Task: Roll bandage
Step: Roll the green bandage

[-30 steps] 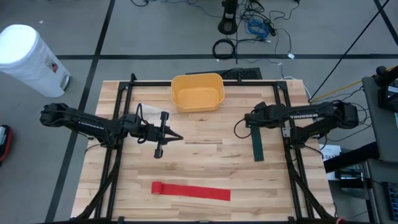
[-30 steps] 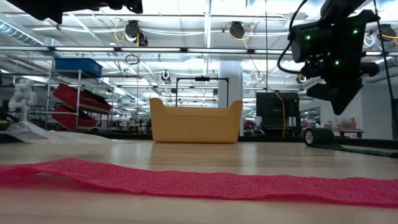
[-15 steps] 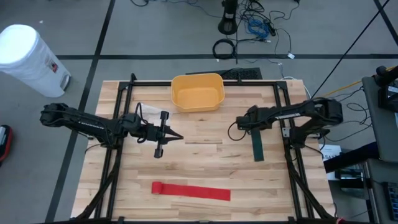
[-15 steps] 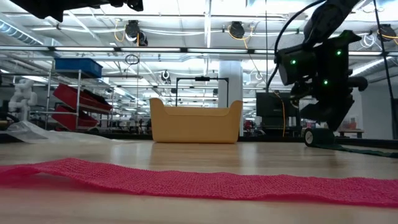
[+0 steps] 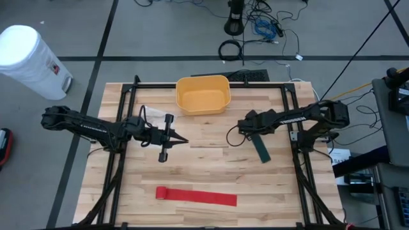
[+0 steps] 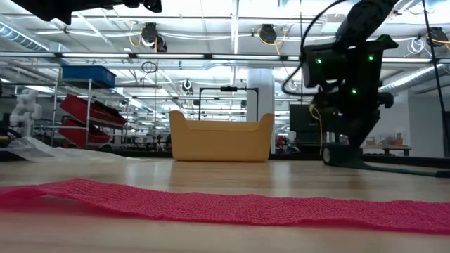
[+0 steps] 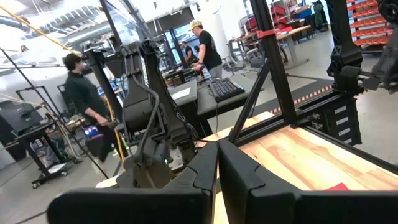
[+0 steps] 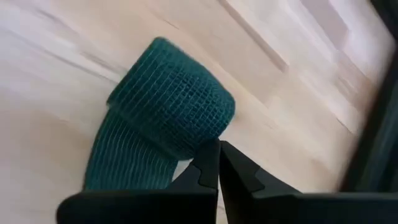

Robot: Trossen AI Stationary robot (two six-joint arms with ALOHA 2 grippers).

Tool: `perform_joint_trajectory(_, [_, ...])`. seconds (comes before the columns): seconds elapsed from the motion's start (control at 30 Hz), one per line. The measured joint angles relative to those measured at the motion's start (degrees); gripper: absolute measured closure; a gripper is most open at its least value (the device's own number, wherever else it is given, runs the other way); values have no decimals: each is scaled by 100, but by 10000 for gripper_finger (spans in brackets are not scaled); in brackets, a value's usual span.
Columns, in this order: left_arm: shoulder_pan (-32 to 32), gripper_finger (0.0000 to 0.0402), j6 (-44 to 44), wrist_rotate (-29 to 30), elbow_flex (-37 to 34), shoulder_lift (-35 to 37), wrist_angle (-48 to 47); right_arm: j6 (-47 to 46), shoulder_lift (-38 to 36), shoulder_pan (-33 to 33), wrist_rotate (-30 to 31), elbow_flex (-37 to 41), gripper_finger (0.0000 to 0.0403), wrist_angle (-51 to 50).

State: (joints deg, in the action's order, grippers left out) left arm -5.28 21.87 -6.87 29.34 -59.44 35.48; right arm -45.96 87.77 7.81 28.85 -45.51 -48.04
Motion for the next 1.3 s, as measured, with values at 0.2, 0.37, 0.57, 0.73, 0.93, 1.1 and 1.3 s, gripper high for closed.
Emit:
perform_joint_trajectory(0.2, [-27,379,-46,0,0,0,-20,326,0,-214,-373,-58,403,991])
perform_joint_trajectory(0.37, [-129,379,-46,4,0,0,-44,407,0,-281,-375,-67,403,1039])
perform_joint_trajectory(0.57, [-194,379,-31,3,0,0,-46,898,0,-392,-367,-67,403,980])
perform_joint_trajectory(0.73, [-203,379,-46,2,0,0,-58,1396,0,-523,-248,-67,393,758])
perform_joint_trajectory(0.93, [-317,379,-45,4,0,-4,-318,1397,-11,-586,-145,-67,324,220])
perform_joint_trajectory(1.1, [-401,379,-7,2,0,-4,-304,1963,-13,-586,612,-67,252,-41])
perform_joint_trajectory(1.3, [-472,379,-11,4,0,-4,-303,4186,-13,-790,894,-67,205,977])
